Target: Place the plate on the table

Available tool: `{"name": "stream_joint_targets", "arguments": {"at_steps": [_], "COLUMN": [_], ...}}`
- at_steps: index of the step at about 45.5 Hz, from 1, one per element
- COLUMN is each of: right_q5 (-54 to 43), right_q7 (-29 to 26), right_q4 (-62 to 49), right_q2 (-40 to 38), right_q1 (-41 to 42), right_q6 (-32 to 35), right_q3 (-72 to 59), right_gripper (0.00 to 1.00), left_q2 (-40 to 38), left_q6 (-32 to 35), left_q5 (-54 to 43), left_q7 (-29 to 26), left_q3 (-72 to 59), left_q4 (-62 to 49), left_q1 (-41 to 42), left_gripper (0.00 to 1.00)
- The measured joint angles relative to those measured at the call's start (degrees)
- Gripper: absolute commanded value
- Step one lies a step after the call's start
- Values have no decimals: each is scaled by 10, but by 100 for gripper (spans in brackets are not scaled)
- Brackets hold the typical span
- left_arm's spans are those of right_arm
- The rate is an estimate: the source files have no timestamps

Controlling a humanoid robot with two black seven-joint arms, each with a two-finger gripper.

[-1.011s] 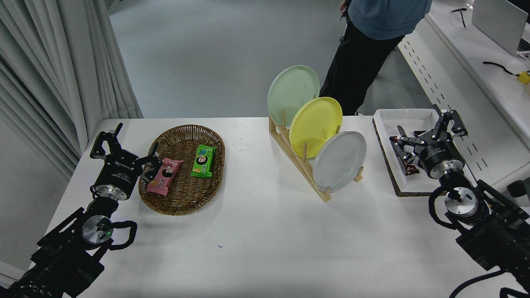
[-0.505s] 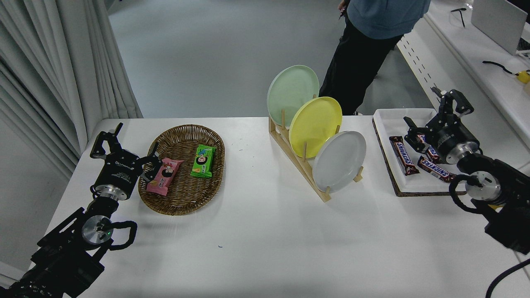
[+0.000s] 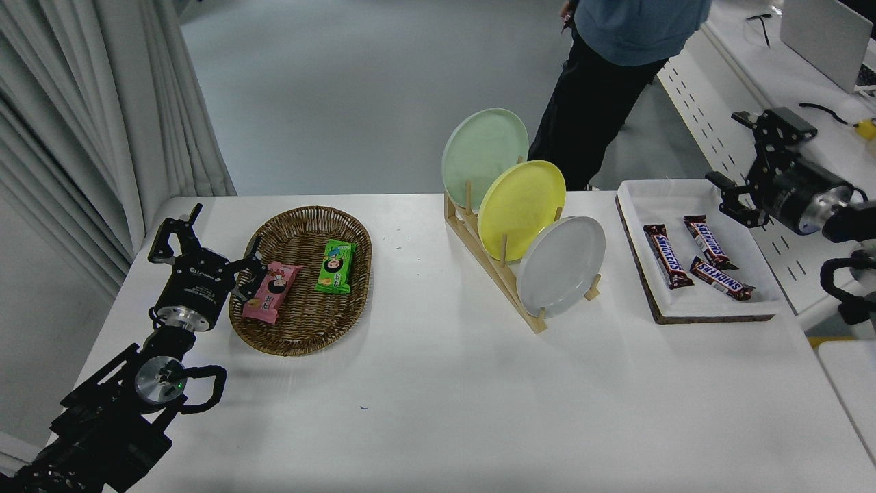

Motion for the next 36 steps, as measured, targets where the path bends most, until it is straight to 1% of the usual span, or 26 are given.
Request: {"name": "stream_joint_targets", "arguments": {"at_steps": [6, 13, 29, 36], "right_q5": [0, -1, 0, -2], "right_q7": [0, -3, -42, -51], "right_q4": [23, 35, 45, 55], "right_q2": [-16, -22, 10, 26], "right_q1": [21, 37, 62, 76], "right_q6": [2, 3, 3, 4], "right_q3": [-40, -55, -82, -111], "right_gripper": [100, 100, 100, 100], "left_q2": [0, 0, 0, 0], "left_q6": [0, 0, 0, 0], "left_q5": [0, 0, 0, 0], "left_q7": [0, 0, 0, 0], "left_q3": [0, 0, 0, 0], "left_q4": [0, 0, 0, 0], "left_q1": [0, 0, 0, 0], "left_gripper": [100, 100, 100, 100]}}
